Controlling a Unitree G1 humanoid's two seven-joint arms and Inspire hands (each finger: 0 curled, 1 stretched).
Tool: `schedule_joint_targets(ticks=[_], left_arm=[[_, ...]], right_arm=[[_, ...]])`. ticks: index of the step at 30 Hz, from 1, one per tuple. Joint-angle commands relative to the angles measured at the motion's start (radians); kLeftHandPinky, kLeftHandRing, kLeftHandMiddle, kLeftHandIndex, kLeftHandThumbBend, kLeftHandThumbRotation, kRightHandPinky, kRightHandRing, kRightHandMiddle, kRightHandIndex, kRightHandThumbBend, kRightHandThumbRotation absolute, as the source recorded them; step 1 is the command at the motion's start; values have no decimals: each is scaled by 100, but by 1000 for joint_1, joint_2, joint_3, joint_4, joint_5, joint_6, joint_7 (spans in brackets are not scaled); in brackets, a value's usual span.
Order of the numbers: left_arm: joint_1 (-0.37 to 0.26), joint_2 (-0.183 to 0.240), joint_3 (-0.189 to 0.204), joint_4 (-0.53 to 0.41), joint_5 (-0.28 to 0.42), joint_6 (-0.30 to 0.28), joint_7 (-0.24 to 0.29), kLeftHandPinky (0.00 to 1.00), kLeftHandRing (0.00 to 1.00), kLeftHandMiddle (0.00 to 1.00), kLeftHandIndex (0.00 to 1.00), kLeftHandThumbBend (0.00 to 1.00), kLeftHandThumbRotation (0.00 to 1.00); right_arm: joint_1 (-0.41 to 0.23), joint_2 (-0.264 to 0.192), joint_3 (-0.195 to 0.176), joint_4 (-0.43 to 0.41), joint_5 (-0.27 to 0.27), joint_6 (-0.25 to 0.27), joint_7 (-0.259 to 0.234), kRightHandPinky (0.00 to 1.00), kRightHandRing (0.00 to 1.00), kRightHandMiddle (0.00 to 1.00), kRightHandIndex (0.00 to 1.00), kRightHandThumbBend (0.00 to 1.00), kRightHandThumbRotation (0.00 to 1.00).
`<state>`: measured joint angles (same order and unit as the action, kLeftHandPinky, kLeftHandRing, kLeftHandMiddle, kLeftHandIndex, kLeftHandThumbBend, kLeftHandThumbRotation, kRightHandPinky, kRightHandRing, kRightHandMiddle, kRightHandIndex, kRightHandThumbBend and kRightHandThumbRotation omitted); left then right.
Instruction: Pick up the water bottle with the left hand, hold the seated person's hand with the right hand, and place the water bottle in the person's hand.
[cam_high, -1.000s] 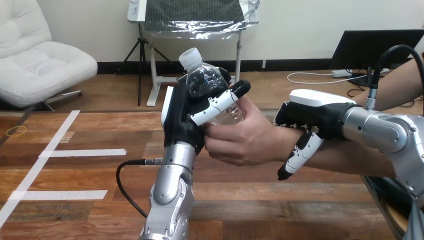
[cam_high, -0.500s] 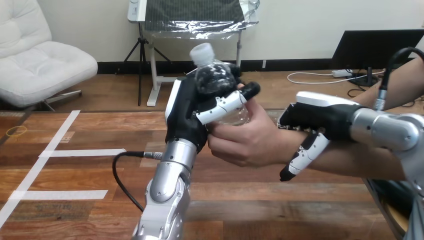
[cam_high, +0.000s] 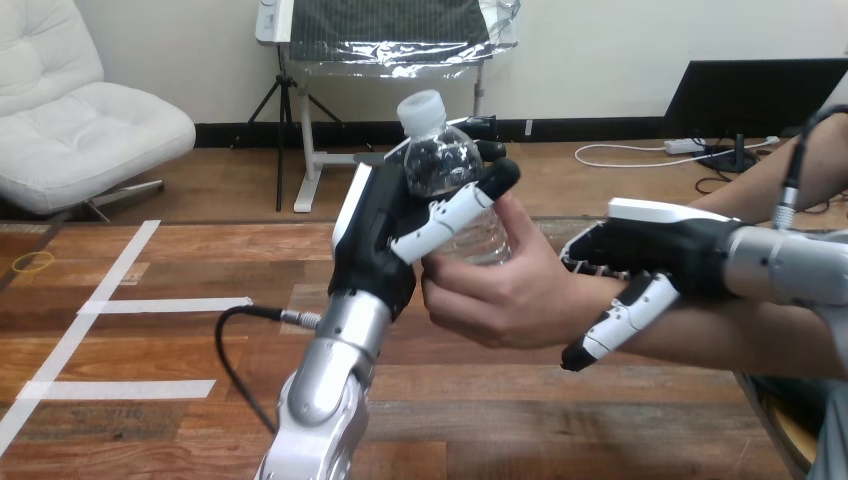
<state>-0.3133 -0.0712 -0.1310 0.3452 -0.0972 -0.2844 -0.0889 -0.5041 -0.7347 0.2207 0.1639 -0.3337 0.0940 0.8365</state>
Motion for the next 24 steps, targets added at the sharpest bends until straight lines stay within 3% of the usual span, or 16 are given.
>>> schedule_joint_targets(ticks=[1, 12, 24], left_arm=[[31, -16, 5, -99, 23, -11, 17, 61, 69, 72, 69, 64, 65], [81, 25, 26, -195, 21, 19, 11, 92, 83, 80, 71, 55, 72], [134, 36, 43, -278, 15, 38, 18, 90, 79, 78, 71, 54, 74]], right_arm=[[68, -28, -31, -23, 34, 26, 18, 74, 82, 84, 84, 100, 37], [126, -63, -88, -75, 97, 53, 35, 79, 86, 88, 87, 100, 40], [184, -85, -152, -116, 152, 42, 20, 81, 87, 88, 88, 100, 45]])
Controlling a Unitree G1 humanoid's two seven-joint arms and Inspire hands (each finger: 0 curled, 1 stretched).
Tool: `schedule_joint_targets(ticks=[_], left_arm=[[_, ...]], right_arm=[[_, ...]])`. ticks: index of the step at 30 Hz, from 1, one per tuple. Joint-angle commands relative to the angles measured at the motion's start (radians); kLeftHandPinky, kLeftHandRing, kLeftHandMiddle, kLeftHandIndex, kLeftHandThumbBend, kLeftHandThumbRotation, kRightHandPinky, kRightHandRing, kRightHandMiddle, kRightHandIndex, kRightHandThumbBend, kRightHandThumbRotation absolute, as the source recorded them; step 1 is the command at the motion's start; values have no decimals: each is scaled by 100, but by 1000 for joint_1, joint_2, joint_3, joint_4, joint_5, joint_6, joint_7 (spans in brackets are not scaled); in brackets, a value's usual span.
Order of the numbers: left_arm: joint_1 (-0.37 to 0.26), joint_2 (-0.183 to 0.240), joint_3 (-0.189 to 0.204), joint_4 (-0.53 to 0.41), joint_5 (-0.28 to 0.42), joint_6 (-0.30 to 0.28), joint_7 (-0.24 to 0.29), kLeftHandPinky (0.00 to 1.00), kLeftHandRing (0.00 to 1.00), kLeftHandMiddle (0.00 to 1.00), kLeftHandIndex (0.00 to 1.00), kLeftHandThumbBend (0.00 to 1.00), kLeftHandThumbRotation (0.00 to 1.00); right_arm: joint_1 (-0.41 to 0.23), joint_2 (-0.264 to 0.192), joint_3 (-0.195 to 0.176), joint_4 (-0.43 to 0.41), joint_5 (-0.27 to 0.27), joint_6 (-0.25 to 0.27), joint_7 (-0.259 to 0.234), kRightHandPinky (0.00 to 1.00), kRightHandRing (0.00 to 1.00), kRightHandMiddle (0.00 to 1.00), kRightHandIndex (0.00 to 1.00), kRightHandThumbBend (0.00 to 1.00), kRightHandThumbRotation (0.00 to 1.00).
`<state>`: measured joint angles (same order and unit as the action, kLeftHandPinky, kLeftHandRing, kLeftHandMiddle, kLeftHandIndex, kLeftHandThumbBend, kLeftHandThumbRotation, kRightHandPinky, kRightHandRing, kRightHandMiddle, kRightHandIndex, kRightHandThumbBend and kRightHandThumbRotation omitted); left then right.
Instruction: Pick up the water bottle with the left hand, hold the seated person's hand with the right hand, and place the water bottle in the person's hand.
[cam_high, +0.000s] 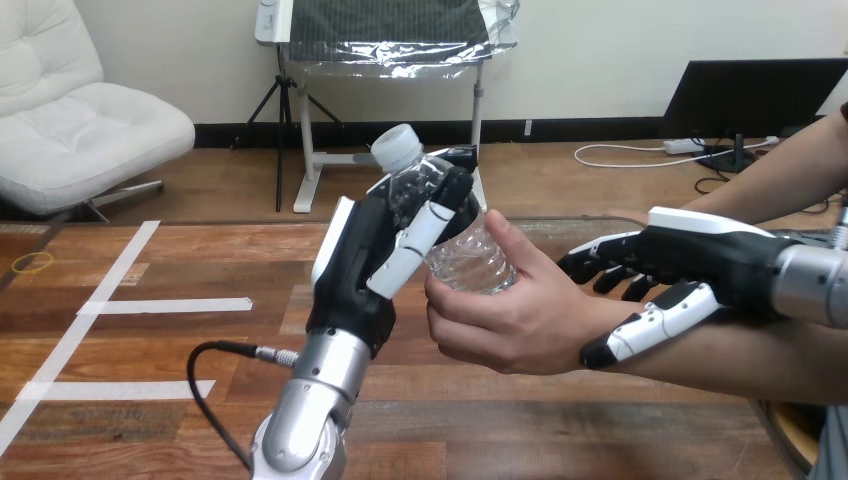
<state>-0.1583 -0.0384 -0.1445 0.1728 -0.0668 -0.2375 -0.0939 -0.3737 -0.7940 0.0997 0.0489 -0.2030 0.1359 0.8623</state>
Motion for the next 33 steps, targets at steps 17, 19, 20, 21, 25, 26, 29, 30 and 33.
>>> schedule_joint_targets(ticks=[17, 19, 20, 21, 25, 26, 29, 30, 33], left_arm=[[81, -6, 65, -232, -57, 21, 11, 84, 78, 78, 70, 57, 72], [103, -6, 63, -253, -66, 17, 6, 83, 78, 77, 70, 56, 71], [109, -6, 62, -260, -68, 17, 4, 82, 78, 77, 70, 55, 71], [123, -6, 61, -273, -75, 15, 0, 82, 78, 77, 70, 55, 71], [159, -4, 60, -306, -91, 9, -14, 80, 78, 77, 69, 51, 69], [165, -3, 60, -311, -93, 8, -17, 79, 78, 77, 69, 50, 69], [194, 0, 62, -333, -107, -1, -29, 76, 78, 78, 69, 49, 67], [210, 0, 63, -347, -115, -1, -32, 76, 78, 78, 69, 49, 67], [245, -2, 68, -375, -132, -1, -39, 73, 77, 77, 69, 50, 66]], right_arm=[[120, -35, -120, -41, 81, -4, -23, 79, 87, 90, 92, 100, 52], [130, -36, -133, -51, 88, 3, -27, 79, 87, 90, 92, 100, 55], [133, -37, -136, -54, 91, 6, -28, 78, 87, 90, 93, 100, 57], [143, -37, -144, -62, 87, -3, -42, 78, 87, 90, 93, 100, 57], [178, -29, -171, -84, 72, -37, -98, 72, 83, 88, 92, 100, 69], [185, -27, -176, -89, 70, -42, -109, 71, 82, 88, 92, 99, 71], [224, -10, -199, -112, 51, -83, -181, 66, 79, 85, 90, 97, 80], [243, 2, -212, -122, 44, -108, -216, 66, 79, 85, 90, 97, 80], [288, 35, -239, -154, 39, -146, -296, 63, 77, 84, 89, 93, 89]])
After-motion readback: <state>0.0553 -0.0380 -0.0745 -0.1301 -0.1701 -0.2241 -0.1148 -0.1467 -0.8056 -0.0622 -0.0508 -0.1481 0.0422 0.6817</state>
